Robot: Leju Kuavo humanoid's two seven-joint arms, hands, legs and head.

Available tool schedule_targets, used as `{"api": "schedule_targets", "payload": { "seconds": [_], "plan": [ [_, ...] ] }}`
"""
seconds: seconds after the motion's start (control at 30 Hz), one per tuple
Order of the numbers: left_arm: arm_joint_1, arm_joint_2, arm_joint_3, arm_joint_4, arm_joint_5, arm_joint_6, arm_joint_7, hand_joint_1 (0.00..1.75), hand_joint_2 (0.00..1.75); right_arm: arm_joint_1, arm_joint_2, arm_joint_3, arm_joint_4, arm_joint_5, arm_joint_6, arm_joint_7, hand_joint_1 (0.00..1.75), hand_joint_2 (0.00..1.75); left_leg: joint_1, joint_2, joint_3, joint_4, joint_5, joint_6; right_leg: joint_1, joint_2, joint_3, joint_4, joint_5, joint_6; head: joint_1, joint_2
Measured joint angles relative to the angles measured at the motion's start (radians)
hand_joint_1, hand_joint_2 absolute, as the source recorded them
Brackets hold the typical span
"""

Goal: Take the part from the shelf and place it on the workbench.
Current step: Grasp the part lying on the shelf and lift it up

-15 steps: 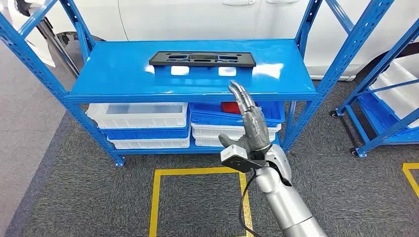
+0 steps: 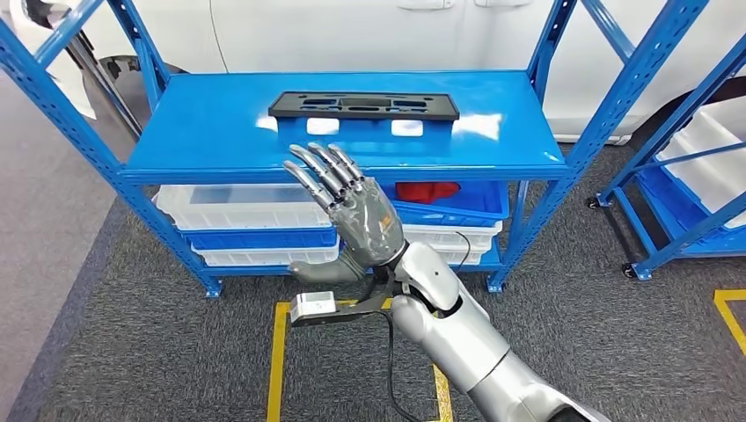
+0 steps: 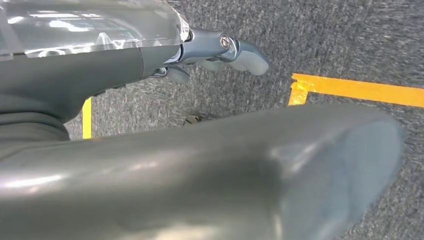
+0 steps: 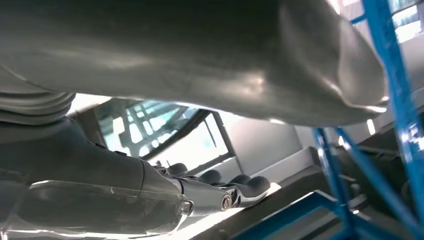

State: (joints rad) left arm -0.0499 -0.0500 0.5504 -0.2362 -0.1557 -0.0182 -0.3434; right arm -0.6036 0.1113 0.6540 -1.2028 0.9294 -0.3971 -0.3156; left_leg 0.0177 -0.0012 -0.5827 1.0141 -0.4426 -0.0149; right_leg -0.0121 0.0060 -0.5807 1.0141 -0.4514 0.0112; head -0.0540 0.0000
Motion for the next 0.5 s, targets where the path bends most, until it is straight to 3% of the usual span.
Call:
{"api": "schedule_targets", "payload": {
  "seconds": [0.07,0.1,0.2,0.23,0.27,0.33,0.4,0.5],
  "plan": [
    [-0.001,0.000,0.005,0.002,-0.005,-0.003,-0.004,0.00,0.00,-0.015,0.004,0.015,0.019,0.011,-0.013,0.010,0.00,0.00,0.001,0.000,0.003,-0.005,0.001,0.015,-0.002,-0.001,-0.006,0.018,-0.013,0.011,0.000,0.000],
    [-0.002,0.000,0.007,0.002,-0.006,-0.004,-0.005,0.00,0.00,-0.022,0.005,0.020,0.027,0.013,-0.018,0.012,0.00,0.00,0.001,0.000,0.005,-0.008,0.001,0.023,-0.002,-0.002,-0.022,0.053,-0.032,0.014,0.000,0.000],
    [-0.003,0.000,0.015,0.003,-0.008,-0.005,-0.007,0.00,0.00,-0.028,0.005,0.029,0.053,0.013,-0.026,0.014,0.00,0.00,-0.005,0.001,0.008,-0.008,-0.004,0.036,-0.001,-0.003,-0.125,0.244,-0.106,0.013,0.000,0.000],
    [-0.002,0.000,0.016,0.003,-0.008,-0.004,-0.007,0.00,0.00,-0.027,0.005,0.031,0.061,0.013,-0.027,0.014,0.00,0.00,-0.008,0.001,0.009,-0.007,-0.006,0.038,0.000,-0.003,-0.150,0.283,-0.109,0.011,0.000,0.000],
    [-0.002,0.000,0.017,0.004,-0.008,-0.004,-0.007,0.00,0.00,-0.027,0.005,0.033,0.068,0.012,-0.027,0.014,0.00,0.00,-0.012,0.000,0.012,-0.007,-0.008,0.040,0.001,-0.003,-0.157,0.284,-0.093,0.006,0.000,0.000],
    [-0.001,0.000,0.018,0.004,-0.009,-0.003,-0.007,0.00,0.00,-0.029,0.005,0.035,0.076,0.010,-0.029,0.013,0.00,0.00,-0.019,-0.001,0.023,-0.006,-0.016,0.041,0.008,-0.003,-0.114,0.174,-0.017,-0.012,0.000,0.000],
    [-0.002,-0.002,0.019,0.006,-0.010,-0.003,-0.008,0.00,0.00,-0.032,0.006,0.037,0.083,0.010,-0.033,0.013,0.00,0.00,-0.026,-0.001,0.033,-0.006,-0.025,0.038,0.017,-0.007,-0.057,0.052,0.029,-0.030,0.000,0.000],
    [-0.005,-0.002,0.021,0.008,-0.013,-0.002,-0.008,0.00,0.00,-0.035,0.007,0.038,0.094,0.010,-0.048,0.017,0.00,0.00,-0.025,0.001,0.038,-0.010,-0.033,0.024,0.021,-0.006,-0.036,0.003,0.025,-0.034,0.000,0.000]
  ]
}}
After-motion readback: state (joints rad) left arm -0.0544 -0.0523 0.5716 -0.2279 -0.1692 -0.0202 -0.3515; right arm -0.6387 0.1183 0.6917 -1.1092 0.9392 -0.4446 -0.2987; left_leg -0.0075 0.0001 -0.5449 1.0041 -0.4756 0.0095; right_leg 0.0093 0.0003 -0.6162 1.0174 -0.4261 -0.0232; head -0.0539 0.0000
